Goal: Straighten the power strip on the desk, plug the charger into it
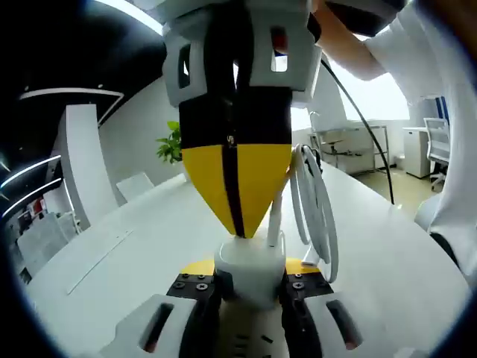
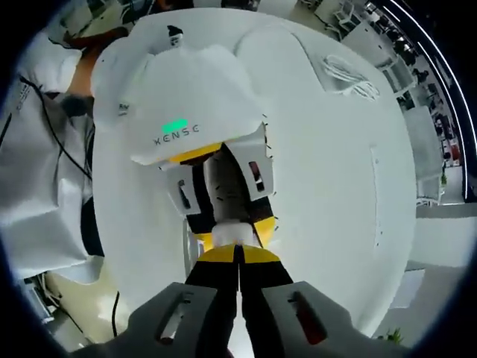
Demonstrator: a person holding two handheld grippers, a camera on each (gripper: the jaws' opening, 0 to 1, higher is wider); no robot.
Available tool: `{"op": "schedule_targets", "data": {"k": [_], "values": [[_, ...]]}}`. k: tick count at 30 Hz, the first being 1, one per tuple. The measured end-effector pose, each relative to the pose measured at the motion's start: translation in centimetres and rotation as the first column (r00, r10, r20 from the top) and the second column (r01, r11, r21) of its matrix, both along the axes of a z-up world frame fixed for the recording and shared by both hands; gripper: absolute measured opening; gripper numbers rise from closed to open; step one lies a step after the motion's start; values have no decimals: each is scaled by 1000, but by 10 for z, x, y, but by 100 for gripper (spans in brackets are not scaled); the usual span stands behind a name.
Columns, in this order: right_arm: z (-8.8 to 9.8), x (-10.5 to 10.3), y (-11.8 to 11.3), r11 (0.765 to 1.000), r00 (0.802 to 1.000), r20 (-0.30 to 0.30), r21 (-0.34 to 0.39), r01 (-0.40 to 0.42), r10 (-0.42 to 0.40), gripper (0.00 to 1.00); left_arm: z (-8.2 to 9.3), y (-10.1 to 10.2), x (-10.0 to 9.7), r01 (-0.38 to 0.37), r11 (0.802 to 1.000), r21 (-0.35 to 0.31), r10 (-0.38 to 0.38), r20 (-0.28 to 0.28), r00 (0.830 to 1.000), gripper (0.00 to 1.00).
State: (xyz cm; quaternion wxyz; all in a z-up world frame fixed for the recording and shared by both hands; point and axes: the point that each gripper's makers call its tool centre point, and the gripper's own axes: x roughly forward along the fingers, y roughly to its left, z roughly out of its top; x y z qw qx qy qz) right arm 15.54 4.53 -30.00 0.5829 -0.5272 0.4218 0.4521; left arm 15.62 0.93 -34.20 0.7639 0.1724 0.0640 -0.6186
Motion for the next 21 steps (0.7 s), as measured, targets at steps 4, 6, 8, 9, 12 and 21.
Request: {"op": "schedule_targets", "data": {"k": [4,6,8,9,12,21], "values": [[-1,3,-1,1000,1000,2,-27,-13,13,0,-1,0,0,0,1000,-2,0,-14,1000,32],[-1,2,-2,1000,1000,0,-27,-3,3,0,-1,-1,0,-1,1000,-2,1,-14,1000,32],[-2,1,-5,999,1000,9,-44,-13,14,0,0,-2,0,-1,1000,-2,1,-6,1000,32],[-2,2,-5,999,1000,9,-45,-16,16,0,0,-2,0,-1,1000,-4,1,-9,1000,32],[-2,2,-6,999,1000,6,-37,8,-8,1,0,-3,-1,1,1000,-4,-1,-7,1000,32],[-3,4,-7,999,999,1,-26,41,-41,0,-1,-3,1,0,1000,-4,0,-10,1000,32]]}}
